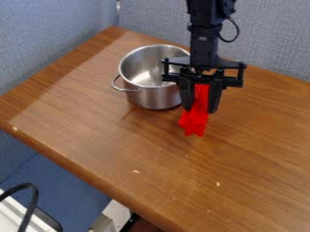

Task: Put the red object in the metal pot

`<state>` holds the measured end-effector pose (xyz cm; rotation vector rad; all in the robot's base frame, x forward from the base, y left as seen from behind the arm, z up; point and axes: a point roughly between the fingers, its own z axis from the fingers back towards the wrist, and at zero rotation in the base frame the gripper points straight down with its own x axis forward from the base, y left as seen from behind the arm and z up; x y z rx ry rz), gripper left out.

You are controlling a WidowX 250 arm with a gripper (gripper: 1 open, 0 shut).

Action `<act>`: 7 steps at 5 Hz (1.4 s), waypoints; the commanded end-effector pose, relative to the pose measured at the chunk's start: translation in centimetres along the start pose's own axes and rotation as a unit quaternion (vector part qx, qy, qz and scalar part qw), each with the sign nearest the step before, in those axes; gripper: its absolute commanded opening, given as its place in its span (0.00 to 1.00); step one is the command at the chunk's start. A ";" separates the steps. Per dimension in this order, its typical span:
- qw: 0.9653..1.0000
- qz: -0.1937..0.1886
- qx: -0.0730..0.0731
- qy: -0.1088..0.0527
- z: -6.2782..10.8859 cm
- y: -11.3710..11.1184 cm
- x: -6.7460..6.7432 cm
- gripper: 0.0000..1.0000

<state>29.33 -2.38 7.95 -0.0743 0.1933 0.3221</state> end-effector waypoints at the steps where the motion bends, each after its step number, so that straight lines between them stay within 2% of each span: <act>1: 0.999 0.003 -0.022 -0.043 3.0 0.1 0.1 0.00; 3: 0.999 0.002 -0.029 -0.046 3.6 0.2 0.1 0.00; 4: 0.999 -0.006 -0.024 -0.043 3.1 -0.2 0.8 0.00; 7: 0.999 -0.048 0.000 -0.025 1.2 -0.8 1.1 0.00</act>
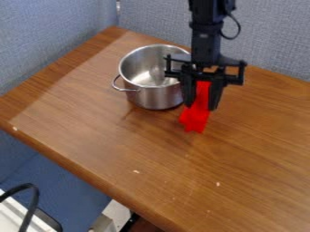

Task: Put the red object in the metal pot

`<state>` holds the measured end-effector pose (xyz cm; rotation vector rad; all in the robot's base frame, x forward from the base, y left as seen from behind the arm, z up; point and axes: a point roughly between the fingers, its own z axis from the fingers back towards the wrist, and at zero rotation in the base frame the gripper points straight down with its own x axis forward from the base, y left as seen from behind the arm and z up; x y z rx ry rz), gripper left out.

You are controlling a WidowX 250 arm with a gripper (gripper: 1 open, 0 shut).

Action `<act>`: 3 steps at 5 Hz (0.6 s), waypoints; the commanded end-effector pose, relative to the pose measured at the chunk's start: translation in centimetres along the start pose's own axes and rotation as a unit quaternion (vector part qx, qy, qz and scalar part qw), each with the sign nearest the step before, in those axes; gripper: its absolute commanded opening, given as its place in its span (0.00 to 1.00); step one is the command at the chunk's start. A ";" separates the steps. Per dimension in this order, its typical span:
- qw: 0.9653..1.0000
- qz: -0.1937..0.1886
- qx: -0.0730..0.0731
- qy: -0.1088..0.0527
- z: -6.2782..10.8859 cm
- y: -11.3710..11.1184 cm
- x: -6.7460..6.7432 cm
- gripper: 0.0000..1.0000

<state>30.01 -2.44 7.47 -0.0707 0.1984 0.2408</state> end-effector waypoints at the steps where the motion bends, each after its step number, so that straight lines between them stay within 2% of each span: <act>1: 0.999 -0.016 0.007 -0.027 0.8 -0.5 0.7 0.00; 3: 1.000 -0.014 0.004 -0.027 1.4 -0.4 0.6 0.00</act>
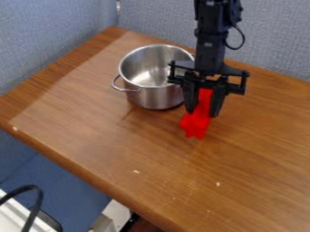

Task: Put the red object in the metal pot

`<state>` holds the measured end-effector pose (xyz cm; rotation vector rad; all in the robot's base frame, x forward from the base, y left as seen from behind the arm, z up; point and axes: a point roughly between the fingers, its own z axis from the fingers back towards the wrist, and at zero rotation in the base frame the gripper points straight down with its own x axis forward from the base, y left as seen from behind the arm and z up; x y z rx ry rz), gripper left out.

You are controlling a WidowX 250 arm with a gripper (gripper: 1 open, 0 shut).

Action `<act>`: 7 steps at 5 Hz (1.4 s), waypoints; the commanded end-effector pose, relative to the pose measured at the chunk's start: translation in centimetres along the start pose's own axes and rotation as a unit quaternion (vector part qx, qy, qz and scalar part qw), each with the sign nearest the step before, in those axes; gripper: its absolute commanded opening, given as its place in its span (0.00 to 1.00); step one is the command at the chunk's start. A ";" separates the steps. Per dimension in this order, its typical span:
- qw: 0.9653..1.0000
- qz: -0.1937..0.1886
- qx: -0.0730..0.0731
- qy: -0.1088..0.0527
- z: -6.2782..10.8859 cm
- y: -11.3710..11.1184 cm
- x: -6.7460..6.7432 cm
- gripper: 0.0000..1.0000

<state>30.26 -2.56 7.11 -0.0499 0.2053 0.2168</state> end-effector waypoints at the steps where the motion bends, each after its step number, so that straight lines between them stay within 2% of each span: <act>1: 1.000 -0.001 -0.011 -0.029 2.1 -0.2 0.3 0.00; 7: 1.000 0.003 -0.013 -0.011 1.7 0.1 0.8 0.00</act>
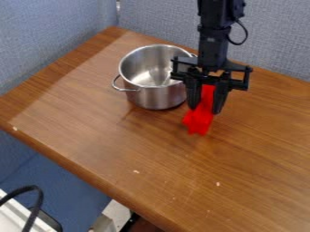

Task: Put the red object in the metal pot

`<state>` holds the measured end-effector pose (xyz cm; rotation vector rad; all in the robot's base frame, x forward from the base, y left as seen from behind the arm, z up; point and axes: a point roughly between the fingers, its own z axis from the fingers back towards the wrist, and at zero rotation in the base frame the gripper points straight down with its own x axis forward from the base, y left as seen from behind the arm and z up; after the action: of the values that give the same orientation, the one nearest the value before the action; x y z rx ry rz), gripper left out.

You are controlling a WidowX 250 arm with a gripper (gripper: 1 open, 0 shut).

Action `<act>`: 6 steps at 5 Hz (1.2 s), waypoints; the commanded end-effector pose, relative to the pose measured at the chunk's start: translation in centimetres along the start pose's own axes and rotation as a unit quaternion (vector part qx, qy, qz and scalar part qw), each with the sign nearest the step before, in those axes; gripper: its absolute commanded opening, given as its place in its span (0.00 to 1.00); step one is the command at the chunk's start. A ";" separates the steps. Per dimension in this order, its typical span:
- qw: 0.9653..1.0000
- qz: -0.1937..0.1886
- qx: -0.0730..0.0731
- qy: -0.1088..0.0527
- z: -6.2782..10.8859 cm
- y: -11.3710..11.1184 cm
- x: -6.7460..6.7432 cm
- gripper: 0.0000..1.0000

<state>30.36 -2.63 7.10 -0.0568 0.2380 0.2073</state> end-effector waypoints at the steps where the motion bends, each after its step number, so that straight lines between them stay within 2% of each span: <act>1: 1.000 0.008 -0.011 -0.024 1.6 0.3 0.8 0.00; 6: 1.000 0.011 -0.016 -0.017 1.4 0.4 1.3 0.00</act>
<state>30.97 -2.09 6.68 -0.0673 0.2565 0.2249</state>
